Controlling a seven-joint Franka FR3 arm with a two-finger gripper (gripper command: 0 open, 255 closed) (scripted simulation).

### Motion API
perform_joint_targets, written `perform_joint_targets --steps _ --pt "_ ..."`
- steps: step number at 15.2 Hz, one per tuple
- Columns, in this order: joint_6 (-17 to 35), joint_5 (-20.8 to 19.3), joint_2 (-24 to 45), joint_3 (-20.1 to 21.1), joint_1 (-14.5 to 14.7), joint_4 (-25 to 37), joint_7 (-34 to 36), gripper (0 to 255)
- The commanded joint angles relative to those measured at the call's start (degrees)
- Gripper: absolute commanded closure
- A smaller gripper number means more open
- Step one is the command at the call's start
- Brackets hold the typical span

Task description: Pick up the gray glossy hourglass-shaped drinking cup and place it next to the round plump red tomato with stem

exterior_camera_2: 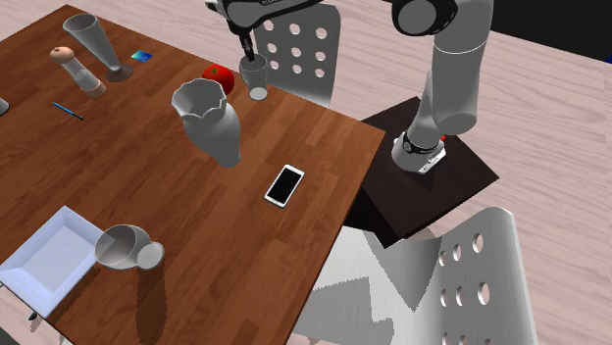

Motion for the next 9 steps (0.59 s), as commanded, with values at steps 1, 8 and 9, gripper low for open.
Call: perform_joint_targets --steps 1,8,9 --pt "0.11 0.00 -0.01 0.01 0.02 -0.07 0.04 255" --pt "0.11 -0.01 -0.02 0.01 0.02 -0.08 0.04 0" --pt "0.11 -0.01 -0.02 0.01 0.02 -0.08 0.04 0"
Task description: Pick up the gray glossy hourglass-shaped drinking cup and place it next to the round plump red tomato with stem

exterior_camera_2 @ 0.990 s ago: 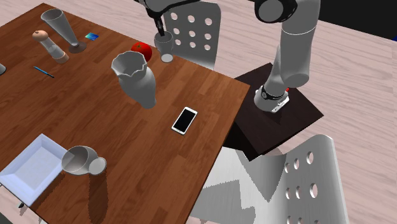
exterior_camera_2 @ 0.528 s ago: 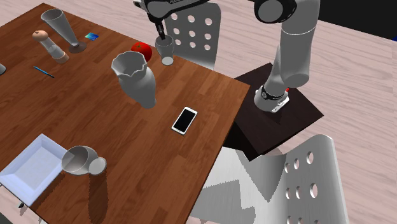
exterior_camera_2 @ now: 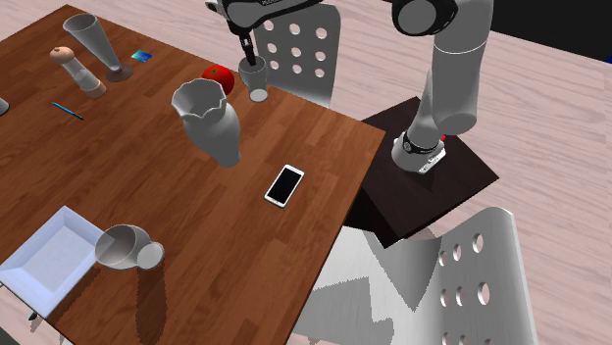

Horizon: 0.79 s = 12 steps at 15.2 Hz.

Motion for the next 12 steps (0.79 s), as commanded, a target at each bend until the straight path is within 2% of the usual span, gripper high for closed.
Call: perform_joint_targets --steps 1,5,12 --pt "0.00 0.00 0.00 0.00 0.00 0.00 0.00 0" --pt "-6.92 -0.11 -0.85 0.11 0.46 6.03 0.00 0" --pt "-6.92 -0.11 -0.85 0.11 0.46 6.03 0.00 0"
